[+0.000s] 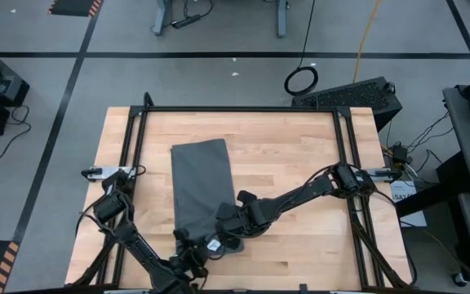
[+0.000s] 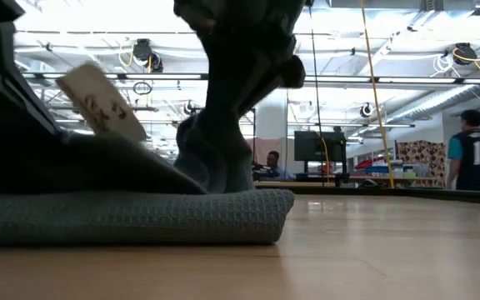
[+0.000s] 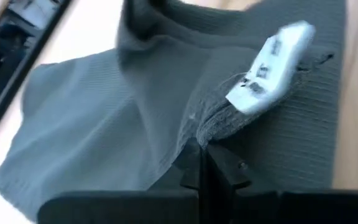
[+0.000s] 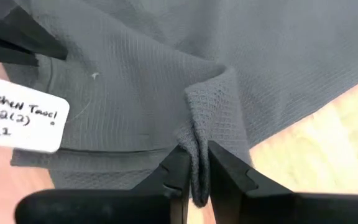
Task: Roll towel into tight, uniform cylinder
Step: Roll the gray towel
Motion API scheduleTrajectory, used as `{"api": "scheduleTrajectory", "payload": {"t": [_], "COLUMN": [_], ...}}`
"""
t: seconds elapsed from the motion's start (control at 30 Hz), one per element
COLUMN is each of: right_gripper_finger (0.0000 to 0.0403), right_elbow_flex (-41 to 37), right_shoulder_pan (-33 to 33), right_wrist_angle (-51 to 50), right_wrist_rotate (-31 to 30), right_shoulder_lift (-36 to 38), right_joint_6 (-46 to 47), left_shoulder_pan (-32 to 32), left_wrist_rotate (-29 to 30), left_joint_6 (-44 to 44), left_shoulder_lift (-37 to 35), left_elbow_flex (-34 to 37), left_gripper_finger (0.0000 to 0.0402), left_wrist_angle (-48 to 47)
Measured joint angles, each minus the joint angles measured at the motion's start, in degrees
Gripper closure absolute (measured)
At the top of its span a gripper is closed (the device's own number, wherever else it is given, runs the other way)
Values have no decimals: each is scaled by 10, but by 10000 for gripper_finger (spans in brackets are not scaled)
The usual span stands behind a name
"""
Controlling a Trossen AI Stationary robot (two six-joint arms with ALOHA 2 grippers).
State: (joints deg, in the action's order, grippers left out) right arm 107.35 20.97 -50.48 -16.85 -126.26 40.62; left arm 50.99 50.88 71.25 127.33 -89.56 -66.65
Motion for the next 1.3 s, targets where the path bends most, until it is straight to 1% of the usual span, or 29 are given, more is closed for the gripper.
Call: {"api": "scheduleTrajectory", "payload": {"t": [0.1, 0.17, 0.3, 0.37, 0.5, 0.63, 0.73, 0.83, 0.93, 1.0, 1.07, 1.13, 1.3], "right_gripper_finger": [359, 349, 305, 279, 231, 205, 205, 220, 240, 251, 260, 263, 266], "right_elbow_flex": [0, 0, 0, 0, 0, -1, -28, -85, -138, -166, -196, -215, -228], "right_shoulder_pan": [2, 3, 5, 8, 22, 48, 81, 110, 126, 129, 126, 122, 110], "right_wrist_angle": [-1, -5, -3, -2, -16, -21, 52, 153, 252, 318, 359, 373, 397], "right_wrist_rotate": [-21, -26, -44, -44, -40, -44, -70, -97, -162, -185, -188, -170, -145], "right_shoulder_lift": [11, 19, 39, 47, 57, 58, 54, 53, 52, 52, 52, 52, 51], "right_joint_6": [-18, -30, -97, -144, -209, -239, -271, -315, -375, -406, -420, -429, -464], "left_shoulder_pan": [13, 17, 20, 20, 20, 20, 20, 20, 20, 20, 19, 19, 19], "left_wrist_rotate": [21, 27, 33, 40, 46, 47, 47, 47, 47, 47, 47, 47, 47], "left_joint_6": [34, 46, 48, 48, 48, 45, 44, 43, 28, 28, 17, 15, 15], "left_shoulder_lift": [0, 0, 0, 0, 0, 0, 0, 0, 0, 0, 0, 0, 0], "left_elbow_flex": [0, 0, 0, 0, 0, 0, 0, 0, 0, 0, 0, 0, 0], "left_gripper_finger": [393, 393, 393, 393, 393, 393, 393, 393, 393, 393, 393, 393, 393], "left_wrist_angle": [-13, -10, 7, 7, 9, 15, 18, 18, 25, 24, 30, 32, 32]}}
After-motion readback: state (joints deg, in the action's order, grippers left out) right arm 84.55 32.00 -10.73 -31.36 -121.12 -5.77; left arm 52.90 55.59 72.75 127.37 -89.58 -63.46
